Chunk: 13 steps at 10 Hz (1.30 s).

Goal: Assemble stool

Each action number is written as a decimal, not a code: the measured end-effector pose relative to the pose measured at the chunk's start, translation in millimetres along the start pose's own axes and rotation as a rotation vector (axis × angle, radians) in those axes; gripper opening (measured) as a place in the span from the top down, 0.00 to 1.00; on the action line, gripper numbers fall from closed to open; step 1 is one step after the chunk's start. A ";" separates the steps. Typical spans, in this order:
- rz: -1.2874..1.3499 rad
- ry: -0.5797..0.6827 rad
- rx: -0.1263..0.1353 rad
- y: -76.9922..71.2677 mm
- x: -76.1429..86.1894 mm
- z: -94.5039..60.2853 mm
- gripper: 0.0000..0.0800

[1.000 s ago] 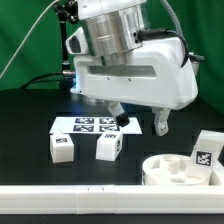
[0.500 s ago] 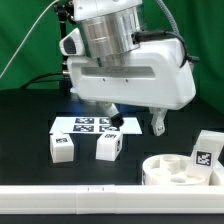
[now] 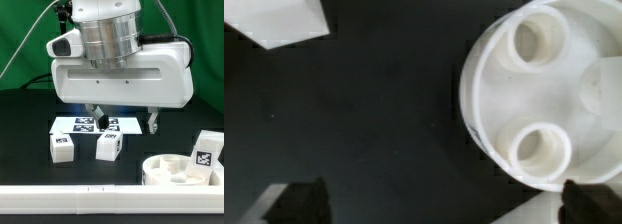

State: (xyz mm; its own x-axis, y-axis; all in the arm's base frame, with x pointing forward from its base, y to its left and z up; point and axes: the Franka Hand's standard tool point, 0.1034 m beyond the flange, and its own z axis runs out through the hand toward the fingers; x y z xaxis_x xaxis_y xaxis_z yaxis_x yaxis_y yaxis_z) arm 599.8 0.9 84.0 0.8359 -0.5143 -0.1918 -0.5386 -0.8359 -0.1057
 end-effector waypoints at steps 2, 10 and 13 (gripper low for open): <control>-0.011 0.000 -0.004 -0.1 -0.8 0.8 0.19; -0.173 -0.012 -0.036 21.8 -2.8 7.1 0.19; -0.175 -0.013 -0.043 22.4 -3.9 8.4 0.19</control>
Offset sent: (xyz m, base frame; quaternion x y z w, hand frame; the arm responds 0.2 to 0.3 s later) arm -0.0149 -0.0107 -0.0130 -0.0258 -0.0090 -0.0891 0.9956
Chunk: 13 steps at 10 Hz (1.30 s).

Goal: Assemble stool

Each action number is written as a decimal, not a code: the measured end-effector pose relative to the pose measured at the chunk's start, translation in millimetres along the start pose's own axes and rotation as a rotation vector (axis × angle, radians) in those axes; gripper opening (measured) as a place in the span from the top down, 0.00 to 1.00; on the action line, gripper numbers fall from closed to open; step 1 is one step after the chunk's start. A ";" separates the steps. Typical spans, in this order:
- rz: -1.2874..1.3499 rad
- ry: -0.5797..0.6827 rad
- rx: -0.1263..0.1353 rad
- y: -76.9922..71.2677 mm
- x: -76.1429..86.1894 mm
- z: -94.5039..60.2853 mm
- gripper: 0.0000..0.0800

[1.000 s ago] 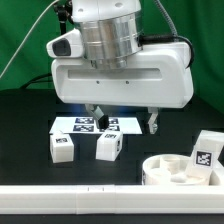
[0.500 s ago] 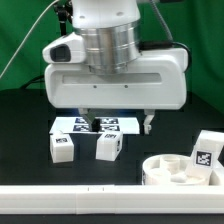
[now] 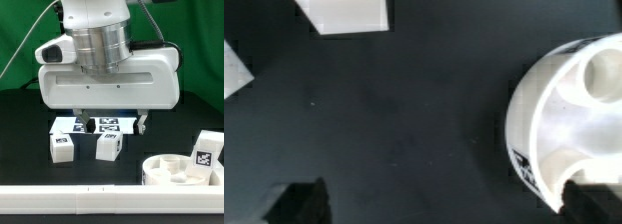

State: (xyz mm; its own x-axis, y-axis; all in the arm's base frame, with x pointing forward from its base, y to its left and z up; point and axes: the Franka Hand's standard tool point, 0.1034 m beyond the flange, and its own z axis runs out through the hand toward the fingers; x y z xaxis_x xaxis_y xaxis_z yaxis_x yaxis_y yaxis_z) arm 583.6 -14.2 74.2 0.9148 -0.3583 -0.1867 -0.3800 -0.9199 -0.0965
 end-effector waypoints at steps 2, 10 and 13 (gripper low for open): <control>-0.001 0.009 -0.009 2.2 -8.1 5.9 0.19; 0.055 0.026 -0.014 33.6 -31.4 30.2 0.19; 0.060 0.028 -0.028 43.0 -42.7 46.1 0.19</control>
Offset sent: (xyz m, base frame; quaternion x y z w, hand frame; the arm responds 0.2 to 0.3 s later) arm -0.0510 -0.0288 -0.0090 0.0105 0.0112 0.0556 0.9983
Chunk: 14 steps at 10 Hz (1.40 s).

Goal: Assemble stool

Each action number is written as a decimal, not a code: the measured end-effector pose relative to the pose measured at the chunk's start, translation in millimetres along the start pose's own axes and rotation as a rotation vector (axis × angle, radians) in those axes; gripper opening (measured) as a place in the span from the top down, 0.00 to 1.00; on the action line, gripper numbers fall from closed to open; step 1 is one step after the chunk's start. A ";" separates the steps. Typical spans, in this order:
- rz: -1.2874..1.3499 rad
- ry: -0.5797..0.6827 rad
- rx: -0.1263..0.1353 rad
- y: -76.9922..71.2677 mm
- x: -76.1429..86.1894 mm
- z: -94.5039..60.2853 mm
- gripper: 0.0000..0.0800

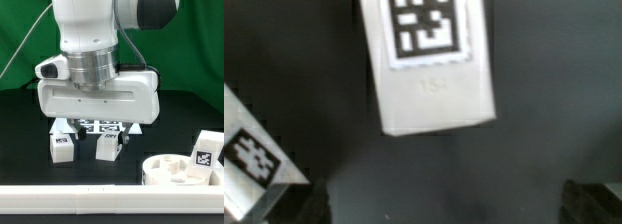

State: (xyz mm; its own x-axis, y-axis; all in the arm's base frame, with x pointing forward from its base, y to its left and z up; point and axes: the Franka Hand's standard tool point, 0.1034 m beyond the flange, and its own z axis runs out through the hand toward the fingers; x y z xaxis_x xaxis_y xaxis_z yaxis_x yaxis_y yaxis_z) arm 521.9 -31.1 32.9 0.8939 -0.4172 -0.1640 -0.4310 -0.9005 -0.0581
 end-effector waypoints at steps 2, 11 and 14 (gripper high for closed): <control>0.000 -0.003 -0.002 0.3 -1.1 1.6 0.19; 0.006 -0.304 0.003 -5.4 -2.6 -7.1 0.19; 0.006 -0.491 -0.005 -2.9 -7.9 -4.1 0.19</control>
Offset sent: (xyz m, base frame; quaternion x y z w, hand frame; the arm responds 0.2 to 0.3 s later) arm 0.0000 0.0000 0.0000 0.0000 0.0000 0.0000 1.0000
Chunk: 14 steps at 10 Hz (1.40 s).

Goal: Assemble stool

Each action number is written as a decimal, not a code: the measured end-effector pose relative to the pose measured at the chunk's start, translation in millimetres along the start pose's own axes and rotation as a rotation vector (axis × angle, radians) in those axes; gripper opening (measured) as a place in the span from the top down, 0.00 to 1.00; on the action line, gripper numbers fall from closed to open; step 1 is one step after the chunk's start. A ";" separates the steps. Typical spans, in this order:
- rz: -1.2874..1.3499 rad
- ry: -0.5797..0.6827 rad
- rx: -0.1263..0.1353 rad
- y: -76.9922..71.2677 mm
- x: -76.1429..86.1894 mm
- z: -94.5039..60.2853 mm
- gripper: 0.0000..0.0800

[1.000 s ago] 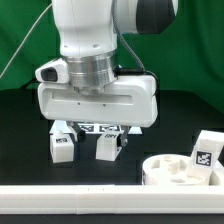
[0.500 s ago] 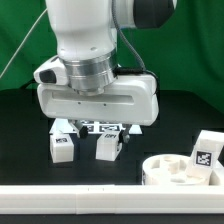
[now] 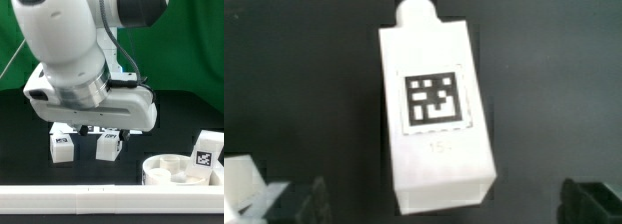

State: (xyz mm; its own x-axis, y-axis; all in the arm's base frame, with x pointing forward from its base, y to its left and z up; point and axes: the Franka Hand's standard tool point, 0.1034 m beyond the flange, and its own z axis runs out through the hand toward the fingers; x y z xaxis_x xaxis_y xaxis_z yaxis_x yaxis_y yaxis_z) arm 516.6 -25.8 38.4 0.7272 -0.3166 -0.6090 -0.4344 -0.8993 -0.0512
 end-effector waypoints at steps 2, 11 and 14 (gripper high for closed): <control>-0.003 -0.108 -0.014 -1.5 -4.7 8.1 0.19; -0.008 -0.251 -0.040 0.1 1.3 35.6 0.19; -0.010 -0.240 -0.043 -1.9 1.1 36.9 0.19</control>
Offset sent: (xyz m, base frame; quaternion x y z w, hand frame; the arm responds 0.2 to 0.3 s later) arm 0.0000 0.0000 0.0000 0.0000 -0.1296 0.0000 0.9916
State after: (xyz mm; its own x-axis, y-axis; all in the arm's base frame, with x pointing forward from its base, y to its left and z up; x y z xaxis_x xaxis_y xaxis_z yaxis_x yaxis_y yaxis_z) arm 498.6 -13.3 8.7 0.5819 -0.2319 -0.7795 -0.4011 -0.9157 -0.0270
